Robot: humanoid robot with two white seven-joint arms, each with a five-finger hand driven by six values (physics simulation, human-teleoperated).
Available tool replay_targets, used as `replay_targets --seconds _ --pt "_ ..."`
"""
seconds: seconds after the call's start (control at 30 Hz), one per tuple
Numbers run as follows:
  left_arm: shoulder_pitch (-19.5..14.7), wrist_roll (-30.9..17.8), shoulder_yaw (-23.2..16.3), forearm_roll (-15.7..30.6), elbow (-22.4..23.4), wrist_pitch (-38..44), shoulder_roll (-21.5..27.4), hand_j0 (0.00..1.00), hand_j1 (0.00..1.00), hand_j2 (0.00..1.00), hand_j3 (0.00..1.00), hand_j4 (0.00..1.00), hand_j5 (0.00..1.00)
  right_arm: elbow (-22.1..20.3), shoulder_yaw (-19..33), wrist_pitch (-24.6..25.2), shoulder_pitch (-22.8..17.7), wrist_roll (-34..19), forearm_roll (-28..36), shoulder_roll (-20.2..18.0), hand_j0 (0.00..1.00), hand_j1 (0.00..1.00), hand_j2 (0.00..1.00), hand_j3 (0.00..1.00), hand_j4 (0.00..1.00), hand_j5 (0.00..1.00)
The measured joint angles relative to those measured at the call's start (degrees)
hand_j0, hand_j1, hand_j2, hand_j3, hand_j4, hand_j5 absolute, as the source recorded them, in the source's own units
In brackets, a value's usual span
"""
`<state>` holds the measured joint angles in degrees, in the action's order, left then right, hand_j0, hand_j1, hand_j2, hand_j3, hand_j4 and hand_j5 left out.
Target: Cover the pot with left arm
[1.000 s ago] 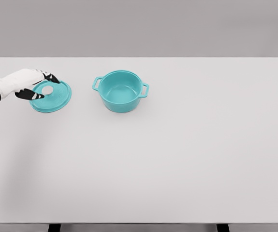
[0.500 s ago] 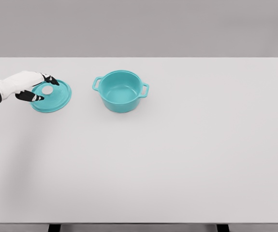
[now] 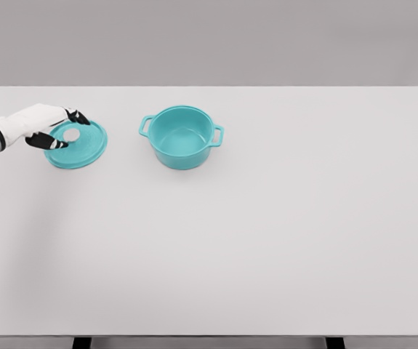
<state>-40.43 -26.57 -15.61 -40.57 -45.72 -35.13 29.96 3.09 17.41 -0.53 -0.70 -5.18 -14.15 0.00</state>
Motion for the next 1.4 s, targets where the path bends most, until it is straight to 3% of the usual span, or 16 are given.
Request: replay_targets --seconds 0.13,0.37,0.5,0.6,1.4 --pt "0.0 0.0 0.0 -0.2 0.8 0.0 -0.2 0.73 0.73 0.73 0.73 0.73 0.73 0.0 0.0 0.0 0.1 0.0 0.0 0.0 1.00 1.00 1.00 1.00 1.00 1.00" --pt "0.0 0.0 0.0 -0.2 1.4 0.0 -0.2 0.61 0.61 0.61 0.61 0.61 0.61 0.0 0.0 0.0 0.0 0.0 0.0 0.0 1.00 1.00 1.00 1.00 1.00 1.00" --pt "0.0 0.0 0.0 -0.2 1.5 0.0 -0.2 0.60 0.60 0.60 0.60 0.60 0.60 0.0 0.0 0.0 0.0 0.0 0.0 0.0 1.00 1.00 1.00 1.00 1.00 1.00" --pt "0.0 0.0 0.0 -0.2 1.5 0.0 -0.2 0.52 0.52 0.52 0.52 0.52 0.52 0.0 0.0 0.0 0.0 0.0 0.0 0.0 1.00 1.00 1.00 1.00 1.00 1.00" --pt "0.3 0.4 0.1 0.7 -1.3 0.0 1.1 0.47 0.47 0.47 0.47 0.47 0.47 0.0 0.0 0.0 0.0 0.0 0.0 0.0 1.00 1.00 1.00 1.00 1.00 1.00"
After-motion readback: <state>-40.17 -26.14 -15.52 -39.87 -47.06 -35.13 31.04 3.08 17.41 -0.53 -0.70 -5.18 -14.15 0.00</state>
